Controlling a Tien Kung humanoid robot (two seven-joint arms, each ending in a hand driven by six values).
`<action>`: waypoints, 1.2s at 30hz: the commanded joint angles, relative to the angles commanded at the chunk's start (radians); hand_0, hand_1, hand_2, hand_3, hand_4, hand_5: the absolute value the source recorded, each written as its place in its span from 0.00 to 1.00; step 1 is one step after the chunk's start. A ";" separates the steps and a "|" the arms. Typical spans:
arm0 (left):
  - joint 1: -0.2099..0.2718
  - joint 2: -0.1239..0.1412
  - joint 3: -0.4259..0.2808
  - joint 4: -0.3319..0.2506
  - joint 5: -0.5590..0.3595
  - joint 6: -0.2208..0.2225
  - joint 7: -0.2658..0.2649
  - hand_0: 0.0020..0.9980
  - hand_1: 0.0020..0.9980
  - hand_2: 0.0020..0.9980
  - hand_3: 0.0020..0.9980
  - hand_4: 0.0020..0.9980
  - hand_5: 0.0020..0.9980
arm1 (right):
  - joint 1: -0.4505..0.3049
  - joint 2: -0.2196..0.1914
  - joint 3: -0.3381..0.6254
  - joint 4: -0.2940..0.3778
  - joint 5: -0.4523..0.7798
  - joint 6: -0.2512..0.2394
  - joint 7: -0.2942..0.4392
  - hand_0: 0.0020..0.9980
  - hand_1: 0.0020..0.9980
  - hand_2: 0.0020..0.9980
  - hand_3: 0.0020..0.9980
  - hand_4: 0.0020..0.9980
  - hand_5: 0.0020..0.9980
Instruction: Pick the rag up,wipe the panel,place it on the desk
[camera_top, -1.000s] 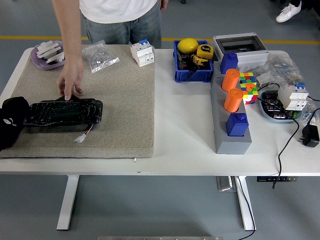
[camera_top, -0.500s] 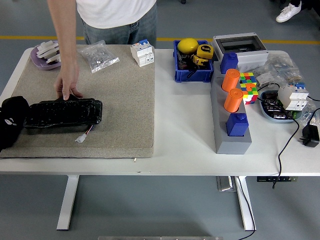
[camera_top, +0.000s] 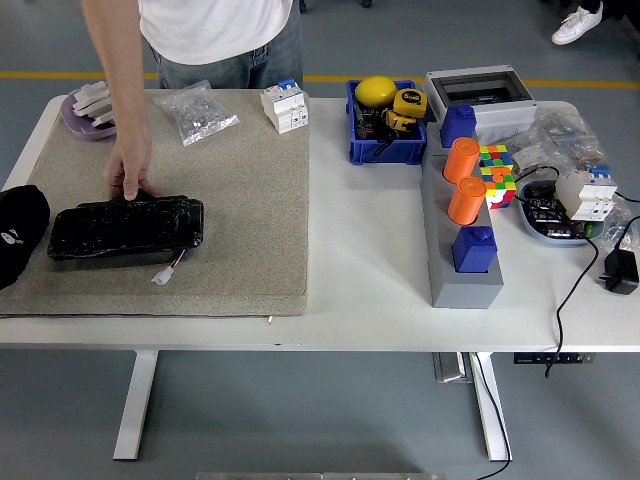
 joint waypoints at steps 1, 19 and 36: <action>0.006 0.003 -0.007 -0.015 0.010 0.001 0.005 0.18 0.18 0.55 0.56 0.60 0.14 | 0.000 0.000 0.000 0.000 0.001 0.000 0.000 0.68 0.67 0.70 0.64 1.00 0.46; 0.095 -0.021 -0.014 -0.266 0.090 -0.008 0.079 0.19 0.18 0.54 0.55 0.56 0.11 | -0.002 0.001 -0.015 0.000 0.009 0.002 -0.001 0.68 0.67 0.70 0.64 1.00 0.46; 0.087 -0.067 0.022 -0.263 0.083 0.002 0.091 0.19 0.18 0.54 0.54 0.53 0.10 | -0.006 -0.002 -0.018 0.002 0.006 0.004 -0.002 0.68 0.67 0.70 0.65 1.00 0.46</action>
